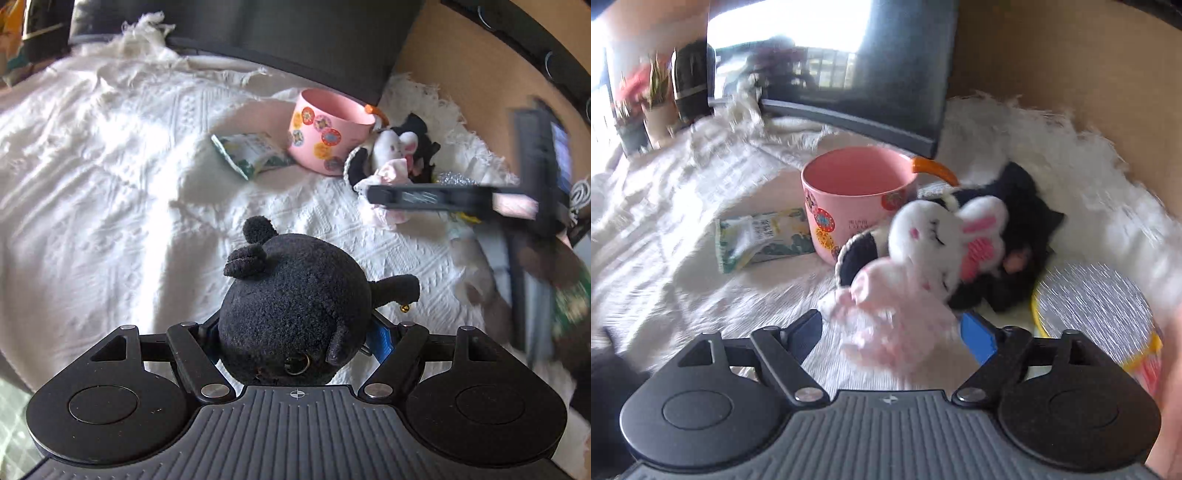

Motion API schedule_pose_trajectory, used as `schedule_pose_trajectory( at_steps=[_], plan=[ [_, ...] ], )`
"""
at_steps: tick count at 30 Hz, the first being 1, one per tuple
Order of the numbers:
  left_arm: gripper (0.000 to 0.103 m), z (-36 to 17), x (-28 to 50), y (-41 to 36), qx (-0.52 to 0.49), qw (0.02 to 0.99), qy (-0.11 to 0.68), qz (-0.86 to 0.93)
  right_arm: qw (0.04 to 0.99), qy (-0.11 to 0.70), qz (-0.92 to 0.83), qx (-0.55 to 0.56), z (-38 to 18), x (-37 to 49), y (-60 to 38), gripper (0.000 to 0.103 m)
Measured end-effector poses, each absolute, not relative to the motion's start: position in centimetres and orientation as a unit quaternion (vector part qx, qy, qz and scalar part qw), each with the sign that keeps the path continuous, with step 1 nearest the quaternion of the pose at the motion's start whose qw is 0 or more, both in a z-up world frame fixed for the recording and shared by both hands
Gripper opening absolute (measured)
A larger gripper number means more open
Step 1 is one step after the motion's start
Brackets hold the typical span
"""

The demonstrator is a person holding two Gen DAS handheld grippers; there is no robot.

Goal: Organize soft objects
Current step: 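Carry the grey cat toward the box with the left tool while the right tool grasps the pink floral cloth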

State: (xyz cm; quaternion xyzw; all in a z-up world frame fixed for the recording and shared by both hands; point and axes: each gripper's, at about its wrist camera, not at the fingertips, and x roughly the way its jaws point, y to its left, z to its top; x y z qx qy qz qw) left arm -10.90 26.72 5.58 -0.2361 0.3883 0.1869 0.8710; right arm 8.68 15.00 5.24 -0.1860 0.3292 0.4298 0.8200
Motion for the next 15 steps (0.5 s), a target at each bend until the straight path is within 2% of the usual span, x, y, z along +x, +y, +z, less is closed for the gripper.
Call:
schedule_pose_trajectory(
  at_steps=[1,2,4,7,15],
  plan=[
    [0.078,5.8,-11.0,26.6,-0.232,0.873,0.387,0.186,0.817,0.333,0.429,-0.194,4.9,8.8,15.7,0.055],
    [0.078,5.9,-11.1,26.6,-0.232,0.874,0.386,0.184,0.813,0.338,0.429,-0.200,4.7,8.9,16.0,0.033],
    [0.078,6.1,-11.0,26.4,-0.235,0.876,0.383,0.174,0.809,0.345,0.429,-0.207,5.0,8.7,16.0,0.018],
    [0.078,6.0,-10.2,25.9,-0.239,0.879,0.385,0.150,0.812,0.344,0.434,-0.184,6.6,8.1,13.8,0.014],
    [0.078,6.1,-7.2,21.7,-0.219,0.886,0.408,0.028,0.845,0.315,0.398,-0.170,10.4,4.0,3.1,0.014]
  ],
)
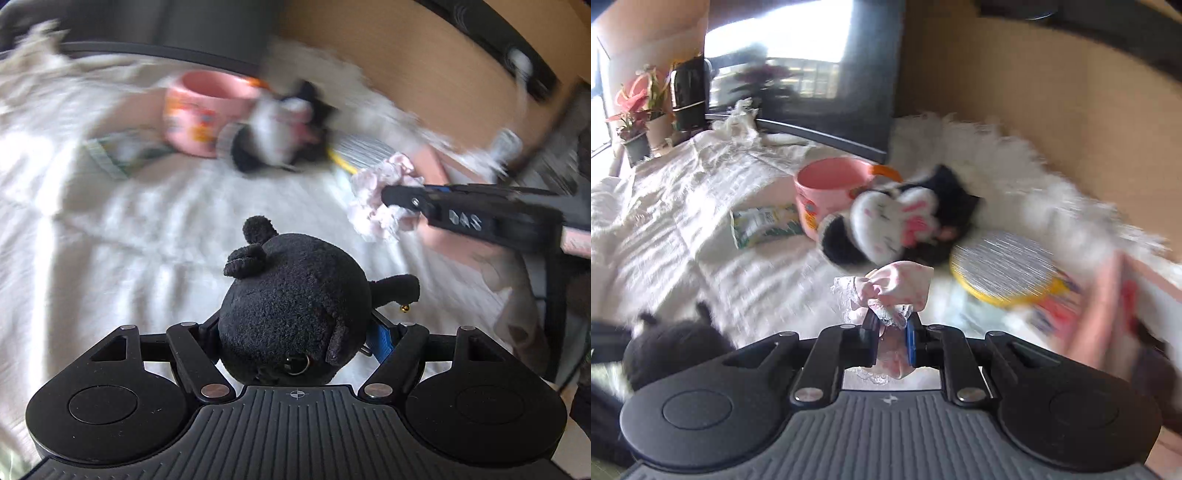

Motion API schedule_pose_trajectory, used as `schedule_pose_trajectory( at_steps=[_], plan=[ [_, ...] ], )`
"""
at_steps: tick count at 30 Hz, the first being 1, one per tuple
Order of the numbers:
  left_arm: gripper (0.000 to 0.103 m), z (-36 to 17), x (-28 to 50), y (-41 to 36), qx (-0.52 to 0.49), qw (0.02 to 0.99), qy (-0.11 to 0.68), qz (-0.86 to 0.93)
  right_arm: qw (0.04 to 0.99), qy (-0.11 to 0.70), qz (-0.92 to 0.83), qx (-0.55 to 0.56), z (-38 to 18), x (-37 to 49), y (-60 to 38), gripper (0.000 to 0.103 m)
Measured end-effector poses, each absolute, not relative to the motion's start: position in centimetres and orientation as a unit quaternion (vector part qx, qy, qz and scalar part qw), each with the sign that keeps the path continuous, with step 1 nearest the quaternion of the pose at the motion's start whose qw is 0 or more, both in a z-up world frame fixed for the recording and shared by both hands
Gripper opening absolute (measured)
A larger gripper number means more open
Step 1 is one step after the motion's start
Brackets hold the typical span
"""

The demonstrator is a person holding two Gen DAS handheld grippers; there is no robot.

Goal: Organize soft objects
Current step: 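Carry the grey cat toward the box with the left tool while the right tool grasps the pink floral cloth, then release the grey cat into the box with the left tool while the right tool drops the cloth in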

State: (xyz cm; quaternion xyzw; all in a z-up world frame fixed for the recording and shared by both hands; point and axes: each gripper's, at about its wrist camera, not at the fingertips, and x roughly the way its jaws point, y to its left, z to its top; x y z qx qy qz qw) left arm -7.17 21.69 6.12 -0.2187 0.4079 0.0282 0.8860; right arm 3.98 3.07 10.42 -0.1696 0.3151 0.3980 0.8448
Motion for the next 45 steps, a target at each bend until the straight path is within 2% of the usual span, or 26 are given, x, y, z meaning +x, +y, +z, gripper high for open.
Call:
schedule_pose_trajectory(
  at_steps=[8,14,18,22,26,28,31,34,42,45],
  plan=[
    [0.078,8.9,-1.6,15.8,-0.157,0.888,0.413,-0.130,0.898,0.317,0.265,-0.150,11.1,0.3,-8.2,0.014],
    [0.078,14.7,6.1,10.4,-0.076,0.910,0.341,-0.222,0.929,0.304,0.171,-0.125,12.2,-1.6,-14.5,0.014],
    [0.079,17.1,12.0,7.2,-0.060,0.912,0.319,-0.251,0.939,0.303,0.126,-0.103,12.5,-2.6,-17.1,0.014],
    [0.079,16.9,17.9,4.5,-0.038,0.917,0.321,-0.234,0.943,0.304,0.095,-0.097,12.3,-3.6,-18.7,0.014],
    [0.079,13.9,21.7,4.0,-0.055,0.914,0.348,-0.203,0.943,0.307,0.078,-0.099,11.9,-4.4,-19.4,0.014],
    [0.079,12.0,22.6,4.1,-0.067,0.907,0.366,-0.195,0.943,0.310,0.074,-0.096,11.7,-4.7,-19.6,0.014],
    [0.077,8.5,23.5,3.8,-0.031,0.886,0.429,-0.174,0.940,0.321,0.069,-0.096,11.3,-4.4,-19.8,0.014],
    [0.079,6.8,22.4,3.8,-0.015,0.880,0.429,-0.206,0.936,0.330,0.072,-0.099,10.8,-3.8,-19.5,0.014],
    [0.078,10.3,18.8,5.2,0.008,0.927,0.288,-0.239,0.930,0.334,0.103,-0.113,9.8,-1.5,-17.7,0.014],
    [0.078,11.8,18.2,6.4,-0.024,0.940,0.250,-0.229,0.931,0.329,0.109,-0.114,10.1,-0.8,-17.2,0.014]
  ],
)
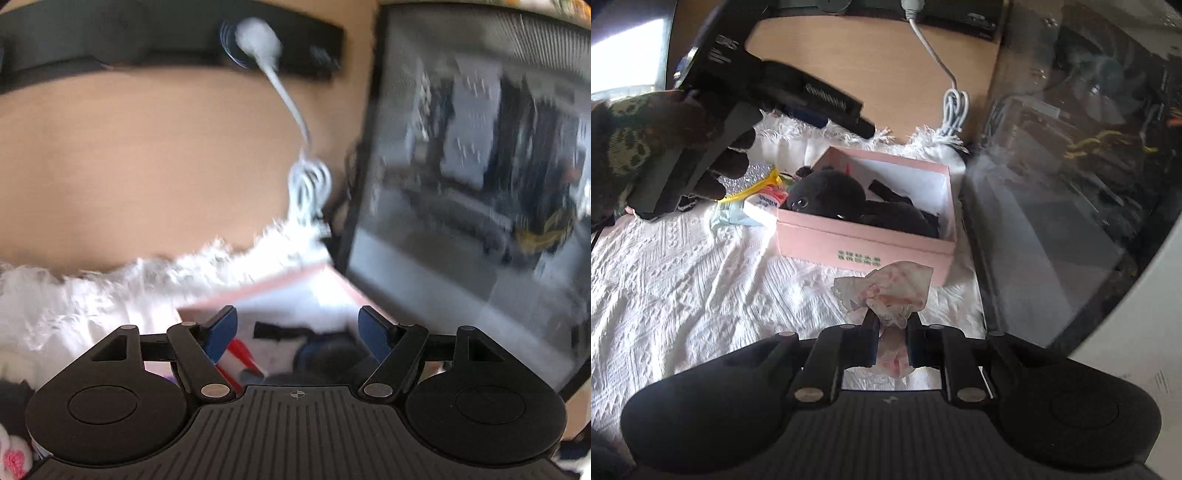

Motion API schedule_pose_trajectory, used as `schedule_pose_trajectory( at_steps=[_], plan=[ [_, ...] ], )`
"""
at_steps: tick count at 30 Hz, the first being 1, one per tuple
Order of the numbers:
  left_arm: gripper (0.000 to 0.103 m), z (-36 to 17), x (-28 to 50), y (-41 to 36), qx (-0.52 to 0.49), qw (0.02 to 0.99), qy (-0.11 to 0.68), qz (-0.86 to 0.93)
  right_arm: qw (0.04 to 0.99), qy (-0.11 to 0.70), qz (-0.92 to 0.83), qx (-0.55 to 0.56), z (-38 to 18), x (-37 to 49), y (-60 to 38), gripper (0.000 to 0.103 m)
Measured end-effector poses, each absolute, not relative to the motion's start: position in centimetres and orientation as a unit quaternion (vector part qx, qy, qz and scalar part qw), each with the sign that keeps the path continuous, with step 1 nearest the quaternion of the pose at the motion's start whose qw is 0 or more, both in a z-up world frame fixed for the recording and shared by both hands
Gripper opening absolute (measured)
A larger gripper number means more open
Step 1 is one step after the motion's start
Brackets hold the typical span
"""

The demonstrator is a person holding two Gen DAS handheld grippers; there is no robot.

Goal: Organize soft objects
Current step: 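Release the grey cat into the box with the left tool while the right tool drops the cloth in, then grasp the black-and-white knit sock with the left tool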

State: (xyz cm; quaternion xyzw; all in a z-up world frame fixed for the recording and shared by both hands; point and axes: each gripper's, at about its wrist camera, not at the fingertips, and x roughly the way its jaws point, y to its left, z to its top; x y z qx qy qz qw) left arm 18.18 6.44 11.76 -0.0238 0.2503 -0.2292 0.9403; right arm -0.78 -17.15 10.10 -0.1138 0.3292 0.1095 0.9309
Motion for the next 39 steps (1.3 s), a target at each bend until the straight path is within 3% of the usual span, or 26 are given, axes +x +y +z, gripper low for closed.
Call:
schedule_pose_trajectory(
  at_steps=[10,16,18,19,20,24,27,32,39],
  plan=[
    [0.077,8.9,10.9,12.5,-0.143,0.925,0.308,-0.171,0.949,0.282,0.123,-0.061,16.9,9.8,-19.4,0.014],
    [0.076,6.1,5.9,16.1,-0.182,0.913,0.346,-0.115,0.936,0.331,0.117,-0.010,16.6,21.2,-16.4,0.016],
    [0.076,5.7,4.7,17.5,-0.182,0.914,0.351,-0.090,0.923,0.369,0.109,-0.015,14.3,24.5,-15.0,0.029],
    [0.076,5.6,4.1,18.4,-0.183,0.914,0.354,-0.074,0.910,0.400,0.104,-0.027,12.5,26.0,-14.2,0.043],
    [0.076,5.5,3.7,19.1,-0.184,0.914,0.356,-0.060,0.899,0.426,0.096,-0.043,10.8,26.9,-13.7,0.051],
    [0.076,4.7,2.2,22.3,-0.207,0.909,0.360,-0.011,0.882,0.459,0.059,-0.090,6.7,27.1,-12.5,0.050],
    [0.076,4.3,2.2,23.8,-0.212,0.907,0.364,0.016,0.899,0.430,0.064,-0.056,7.9,25.7,-13.0,0.051],
    [0.076,5.3,3.0,26.0,-0.178,0.922,0.338,0.063,0.931,0.335,0.129,-0.069,12.3,21.6,-10.6,0.068],
    [0.077,9.1,8.2,25.1,-0.061,0.956,0.286,0.014,0.913,0.303,0.247,-0.117,13.0,16.2,-3.9,0.070]
  ],
)
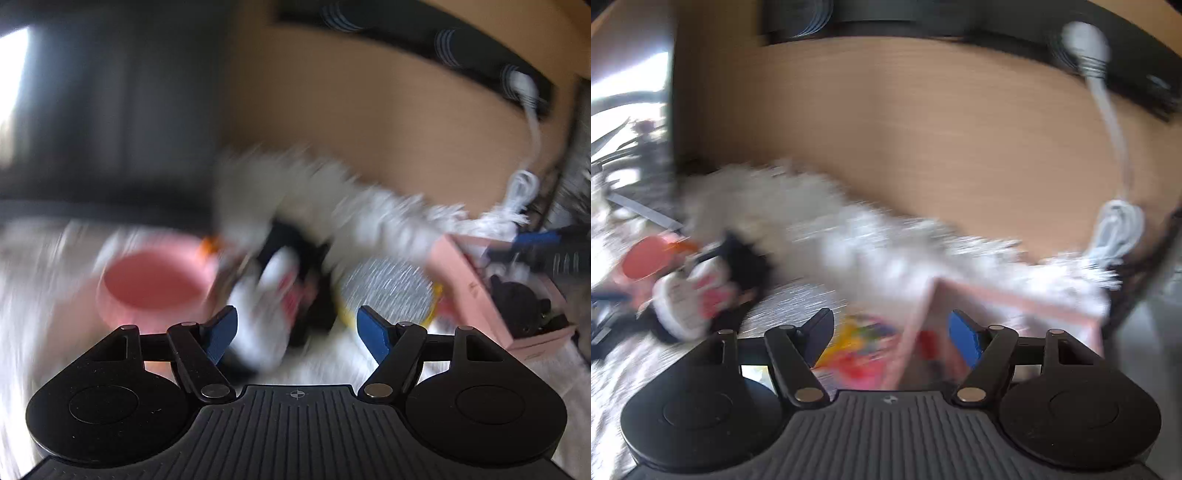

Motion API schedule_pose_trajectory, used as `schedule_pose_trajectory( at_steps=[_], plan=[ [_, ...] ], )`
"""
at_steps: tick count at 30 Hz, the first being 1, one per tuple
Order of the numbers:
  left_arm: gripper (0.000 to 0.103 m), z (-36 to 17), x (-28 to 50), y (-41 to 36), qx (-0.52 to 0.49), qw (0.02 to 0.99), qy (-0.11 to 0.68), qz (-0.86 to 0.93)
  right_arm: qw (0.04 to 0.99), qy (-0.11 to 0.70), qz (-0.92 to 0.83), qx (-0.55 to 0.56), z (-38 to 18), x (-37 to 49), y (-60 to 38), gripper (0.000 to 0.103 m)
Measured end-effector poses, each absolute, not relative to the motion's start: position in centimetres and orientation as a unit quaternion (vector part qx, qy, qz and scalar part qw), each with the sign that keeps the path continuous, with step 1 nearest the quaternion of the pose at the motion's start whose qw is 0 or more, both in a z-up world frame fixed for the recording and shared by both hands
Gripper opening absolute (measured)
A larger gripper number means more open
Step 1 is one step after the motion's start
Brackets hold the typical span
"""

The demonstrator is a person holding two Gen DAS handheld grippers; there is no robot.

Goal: Organize soft objects
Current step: 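Grasp the black-and-white knit sock with the left tool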

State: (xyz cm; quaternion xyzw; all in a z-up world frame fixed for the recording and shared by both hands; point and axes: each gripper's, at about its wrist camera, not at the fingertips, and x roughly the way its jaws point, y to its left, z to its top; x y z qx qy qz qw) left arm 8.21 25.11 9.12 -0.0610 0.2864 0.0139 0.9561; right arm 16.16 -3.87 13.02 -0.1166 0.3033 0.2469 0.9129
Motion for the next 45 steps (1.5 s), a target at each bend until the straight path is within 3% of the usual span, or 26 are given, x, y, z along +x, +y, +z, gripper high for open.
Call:
schedule_pose_trajectory(
  at_steps=[5,11,13,16,35,37,45],
  plan=[
    [0.077,10.0,14.3,23.1,0.044,0.950,0.310,-0.006,0.894,0.303,0.289,-0.159,10.4,10.9,-2.2,0.070],
    [0.076,8.1,20.6,23.4,0.092,0.925,0.369,-0.003,0.884,0.322,0.285,-0.181,7.3,6.1,-3.8,0.070],
    [0.064,7.5,21.6,23.4,0.103,0.917,0.386,-0.007,0.883,0.338,0.277,-0.170,6.3,5.6,-4.7,0.070],
    [0.064,6.6,22.4,23.1,0.112,0.907,0.406,-0.024,0.884,0.358,0.261,-0.149,5.6,5.2,-6.1,0.070],
    [0.057,4.6,19.8,25.1,0.003,0.889,0.451,-0.073,0.886,0.380,0.239,-0.119,4.7,5.0,-6.8,0.069],
    [0.044,4.9,18.8,24.7,0.010,0.896,0.439,-0.069,0.887,0.378,0.237,-0.119,4.7,4.9,-6.8,0.069],
    [0.037,5.5,12.1,26.0,-0.097,0.905,0.406,-0.081,0.893,0.343,0.247,-0.155,6.1,4.7,-5.8,0.069]
  ],
)
